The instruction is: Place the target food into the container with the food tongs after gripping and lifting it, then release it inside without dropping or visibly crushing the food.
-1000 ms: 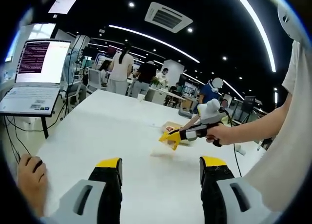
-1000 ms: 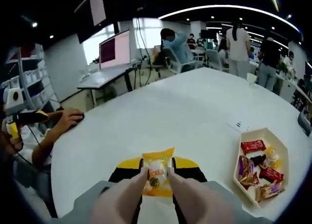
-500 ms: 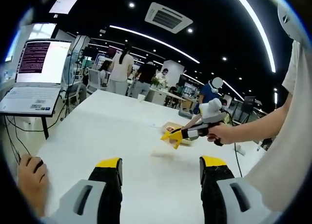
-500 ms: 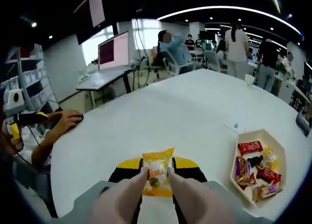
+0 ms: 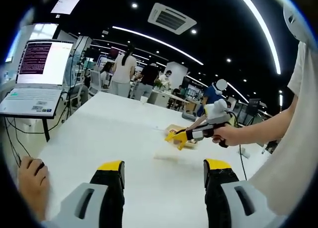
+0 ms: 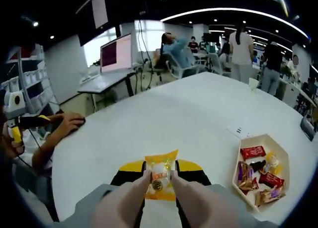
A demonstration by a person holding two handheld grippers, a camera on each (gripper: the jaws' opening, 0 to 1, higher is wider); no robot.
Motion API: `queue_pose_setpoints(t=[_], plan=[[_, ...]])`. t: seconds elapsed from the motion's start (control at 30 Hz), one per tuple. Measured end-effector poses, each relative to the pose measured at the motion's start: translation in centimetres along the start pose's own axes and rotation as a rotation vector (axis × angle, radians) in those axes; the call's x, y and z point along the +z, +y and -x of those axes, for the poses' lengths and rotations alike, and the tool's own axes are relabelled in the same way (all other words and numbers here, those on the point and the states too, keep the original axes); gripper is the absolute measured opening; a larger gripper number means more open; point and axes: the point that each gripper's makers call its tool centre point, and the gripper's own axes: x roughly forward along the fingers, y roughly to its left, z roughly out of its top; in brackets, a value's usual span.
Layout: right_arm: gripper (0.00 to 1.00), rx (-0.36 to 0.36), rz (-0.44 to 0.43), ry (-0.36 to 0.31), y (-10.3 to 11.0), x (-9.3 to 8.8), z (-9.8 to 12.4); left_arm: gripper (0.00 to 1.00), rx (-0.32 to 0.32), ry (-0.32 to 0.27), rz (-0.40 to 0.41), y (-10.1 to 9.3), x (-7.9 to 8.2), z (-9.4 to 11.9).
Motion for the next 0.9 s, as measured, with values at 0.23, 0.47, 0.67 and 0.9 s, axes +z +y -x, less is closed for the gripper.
queue_pose_setpoints(t=[0.23, 0.47, 0.67, 0.9], plan=[[0.22, -0.003, -0.003, -0.011, 0.0, 0.3, 0.4, 0.64, -0.012, 0.004, -0.004, -0.3, 0.0, -0.2], [0.22, -0.007, -0.009, -0.02, 0.0, 0.5, 0.8, 0.64, -0.012, 0.003, -0.009, -0.2, 0.2, 0.0], [0.22, -0.003, -0.011, -0.026, 0.2, 0.6, 0.9, 0.64, -0.015, 0.006, -0.014, -0.3, 0.4, 0.0], [0.22, -0.005, -0.02, -0.034, 0.2, 0.8, 1.2, 0.64, -0.024, 0.009, -0.021, -0.6, 0.5, -0.2]])
